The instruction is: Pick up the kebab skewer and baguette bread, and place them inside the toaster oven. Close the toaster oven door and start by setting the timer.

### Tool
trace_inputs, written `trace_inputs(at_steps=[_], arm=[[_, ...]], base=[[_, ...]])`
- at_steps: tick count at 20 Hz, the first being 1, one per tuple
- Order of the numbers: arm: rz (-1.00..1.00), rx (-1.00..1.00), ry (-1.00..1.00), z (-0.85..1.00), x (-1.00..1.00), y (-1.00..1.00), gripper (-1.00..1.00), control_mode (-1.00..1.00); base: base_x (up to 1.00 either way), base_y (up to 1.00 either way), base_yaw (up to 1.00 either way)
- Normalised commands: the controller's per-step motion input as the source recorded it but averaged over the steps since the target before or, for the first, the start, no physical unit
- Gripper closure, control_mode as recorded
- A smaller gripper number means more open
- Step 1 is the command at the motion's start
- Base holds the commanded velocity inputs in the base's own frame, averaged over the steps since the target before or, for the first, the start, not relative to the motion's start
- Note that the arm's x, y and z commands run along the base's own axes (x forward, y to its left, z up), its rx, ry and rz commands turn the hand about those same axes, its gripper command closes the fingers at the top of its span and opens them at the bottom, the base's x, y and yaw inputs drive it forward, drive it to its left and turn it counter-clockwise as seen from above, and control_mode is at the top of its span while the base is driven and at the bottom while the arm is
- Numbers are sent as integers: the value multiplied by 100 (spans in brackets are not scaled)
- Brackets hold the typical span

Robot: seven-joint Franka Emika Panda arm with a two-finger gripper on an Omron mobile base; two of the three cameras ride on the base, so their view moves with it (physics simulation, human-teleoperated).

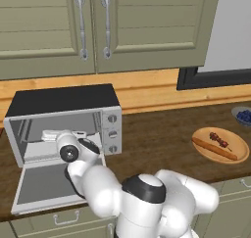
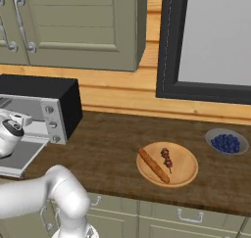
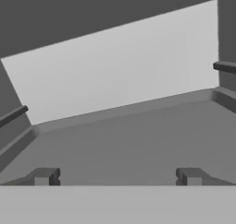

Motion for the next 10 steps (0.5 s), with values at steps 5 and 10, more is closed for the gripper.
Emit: trace_inputs(at_steps=[5, 10], arm=[[0, -5, 3, -20, 11, 5, -100, -100], [0, -3, 6, -23, 2, 8, -100, -100]], base=[[0, 0, 0], [0, 0, 0]])
